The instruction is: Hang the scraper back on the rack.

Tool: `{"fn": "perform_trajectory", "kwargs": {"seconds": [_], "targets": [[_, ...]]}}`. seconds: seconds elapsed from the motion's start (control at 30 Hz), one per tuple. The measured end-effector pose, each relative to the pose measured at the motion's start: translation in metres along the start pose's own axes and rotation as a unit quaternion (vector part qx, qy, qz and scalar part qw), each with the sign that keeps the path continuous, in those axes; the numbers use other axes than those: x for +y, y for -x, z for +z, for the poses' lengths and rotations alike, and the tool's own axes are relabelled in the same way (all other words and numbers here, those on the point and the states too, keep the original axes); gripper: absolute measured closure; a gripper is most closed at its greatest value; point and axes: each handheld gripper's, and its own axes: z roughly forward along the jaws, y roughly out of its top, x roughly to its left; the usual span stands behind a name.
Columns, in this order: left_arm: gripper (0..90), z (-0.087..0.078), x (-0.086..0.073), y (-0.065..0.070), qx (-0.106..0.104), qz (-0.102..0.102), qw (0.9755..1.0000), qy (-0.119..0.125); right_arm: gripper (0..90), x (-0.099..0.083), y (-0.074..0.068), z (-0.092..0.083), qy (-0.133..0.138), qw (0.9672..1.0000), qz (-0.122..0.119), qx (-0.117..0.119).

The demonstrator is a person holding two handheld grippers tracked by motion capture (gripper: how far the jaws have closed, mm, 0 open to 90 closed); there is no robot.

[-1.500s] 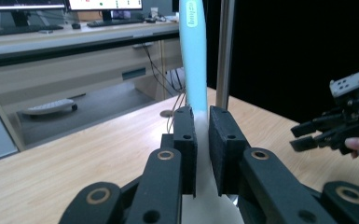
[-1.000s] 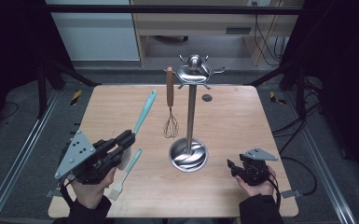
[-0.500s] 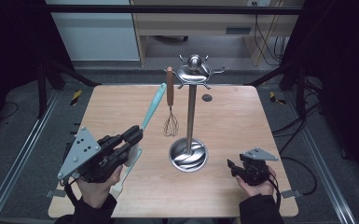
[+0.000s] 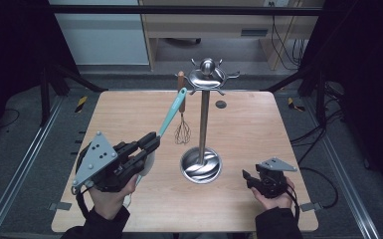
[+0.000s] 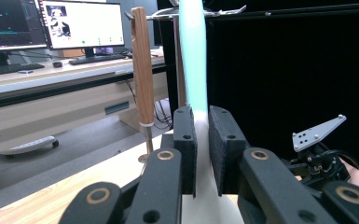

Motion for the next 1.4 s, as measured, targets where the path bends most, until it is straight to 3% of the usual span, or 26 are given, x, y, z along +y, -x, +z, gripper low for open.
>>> {"fn": "perform_trajectory", "kwargs": {"seconds": [0.37,0.6,0.93,1.4], "targets": [[81.4,0.006,-0.002,0.004,-0.007,-0.002,0.9999,-0.014,45.2,0.0,0.0,0.0,0.0,1.0,-0.001,0.001],[81.4,0.012,-0.001,0.007,0.004,0.013,0.9997,-0.021,45.2,0.0,0.0,0.0,0.001,1.0,-0.001,0.002],[81.4,0.024,-0.004,0.008,0.011,0.008,0.9991,-0.041,45.2,0.0,0.0,0.0,0.0,1.0,0.0,0.001],[81.2,0.045,-0.013,0.012,0.019,0.007,0.9985,-0.051,45.1,0.0,0.0,0.001,0.002,1.0,-0.005,0.001]]}}
